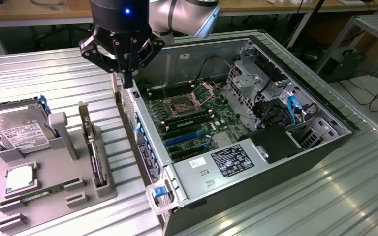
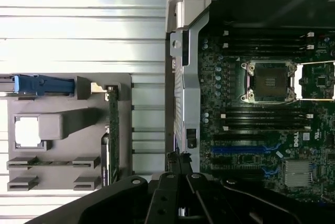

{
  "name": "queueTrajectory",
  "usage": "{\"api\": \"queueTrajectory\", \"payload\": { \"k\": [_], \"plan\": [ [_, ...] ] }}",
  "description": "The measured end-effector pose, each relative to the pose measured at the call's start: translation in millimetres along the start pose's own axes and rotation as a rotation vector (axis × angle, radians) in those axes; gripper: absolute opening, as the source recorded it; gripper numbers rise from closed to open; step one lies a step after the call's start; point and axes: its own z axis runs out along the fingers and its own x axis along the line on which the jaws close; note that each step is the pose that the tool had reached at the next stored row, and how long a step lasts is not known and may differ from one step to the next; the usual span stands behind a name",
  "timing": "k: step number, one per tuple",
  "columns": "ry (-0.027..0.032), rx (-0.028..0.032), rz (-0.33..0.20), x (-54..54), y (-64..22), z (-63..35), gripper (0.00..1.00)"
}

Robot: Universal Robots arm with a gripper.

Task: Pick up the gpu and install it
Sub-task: 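Reach for the gpu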

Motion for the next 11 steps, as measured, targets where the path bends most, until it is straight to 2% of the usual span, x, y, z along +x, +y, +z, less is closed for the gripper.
{"api": "queueTrajectory", "payload": {
  "k": [11],
  "plan": [
    [0.0010,-0.0005,-0.022,18.6,-3.8,-0.5,0.11]
  ]
}}
